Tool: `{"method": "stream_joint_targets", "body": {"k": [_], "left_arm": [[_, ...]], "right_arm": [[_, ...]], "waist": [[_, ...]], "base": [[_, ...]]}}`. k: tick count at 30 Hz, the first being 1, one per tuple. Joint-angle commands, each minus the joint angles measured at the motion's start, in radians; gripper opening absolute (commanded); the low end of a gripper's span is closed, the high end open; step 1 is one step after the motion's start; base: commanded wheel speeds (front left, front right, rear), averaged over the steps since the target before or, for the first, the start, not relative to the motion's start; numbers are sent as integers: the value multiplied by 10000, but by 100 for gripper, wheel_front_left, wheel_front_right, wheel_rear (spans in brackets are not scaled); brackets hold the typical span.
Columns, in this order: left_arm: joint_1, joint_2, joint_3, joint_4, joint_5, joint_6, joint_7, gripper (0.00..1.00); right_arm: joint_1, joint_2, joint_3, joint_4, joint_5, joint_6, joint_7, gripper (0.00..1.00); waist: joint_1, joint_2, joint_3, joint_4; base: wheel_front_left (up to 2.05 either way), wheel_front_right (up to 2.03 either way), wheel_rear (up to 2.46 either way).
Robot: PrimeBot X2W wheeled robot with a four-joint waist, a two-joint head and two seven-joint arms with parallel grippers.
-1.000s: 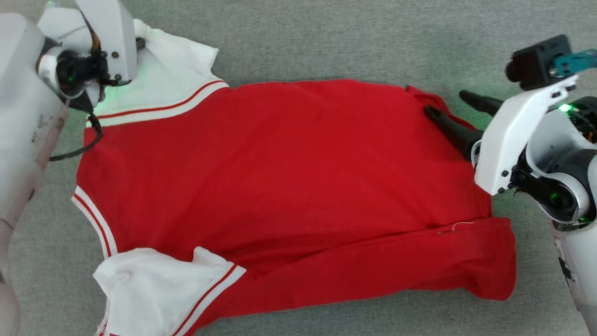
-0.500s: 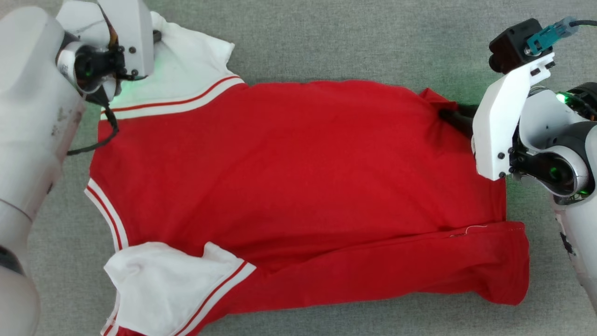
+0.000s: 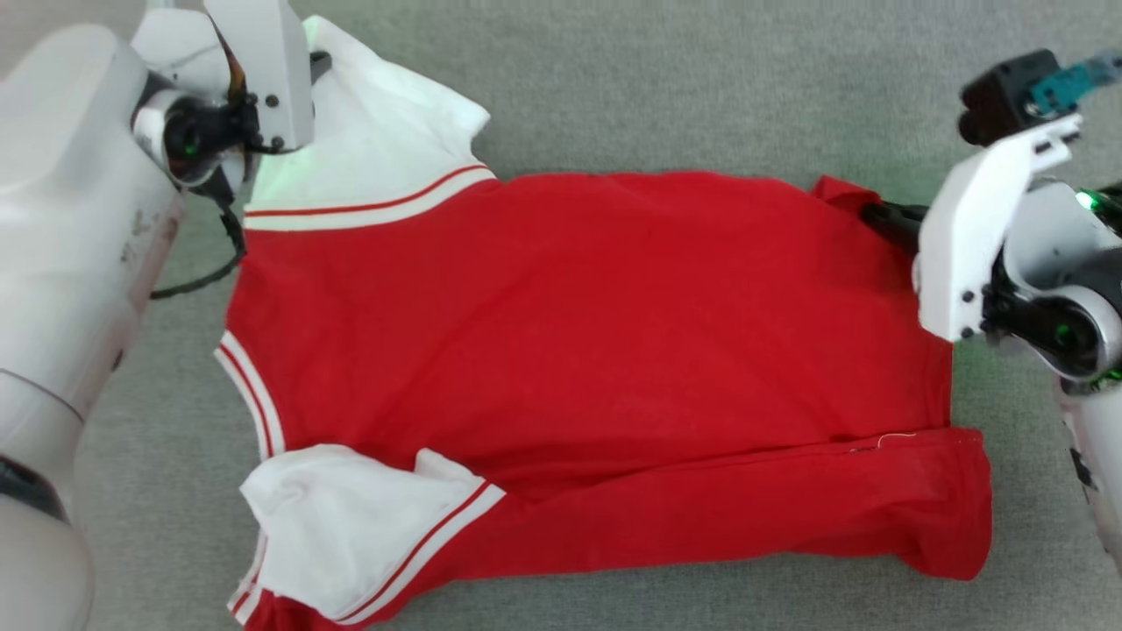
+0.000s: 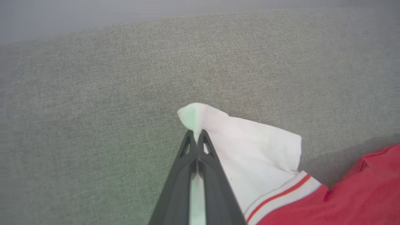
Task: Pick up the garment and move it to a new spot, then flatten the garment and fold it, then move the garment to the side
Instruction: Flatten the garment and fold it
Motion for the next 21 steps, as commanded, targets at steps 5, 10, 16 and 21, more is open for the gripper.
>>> {"method": "stream_joint_targets", "body": {"k": [5,10,16,21], "left_arm": [[473,160,31,-486,-219,-64,-296,0],[1000,603,-95,-1504,-349,-64,-449,0],[1800,1299,-214,-2818,-579,-58,-306,0],[2649,2007,-308,-4429,-804,494,-48,0]], "right_arm": [[706,-439,-155,-278,79,-7,-822,0],[1419,-830,-142,-574,165,-7,-1480,0],[2508,-1276,-318,-1051,296,-7,-1896,0],[3615,-1620,-708,-1606,480,-7,-2014,0]], "waist": [[0,0,-986,468],[0,0,-1702,701],[0,0,-2418,993],[0,0,-2851,1237]], "base": [[0,0,0],[0,0,0],[0,0,0],[0,0,0]]}}
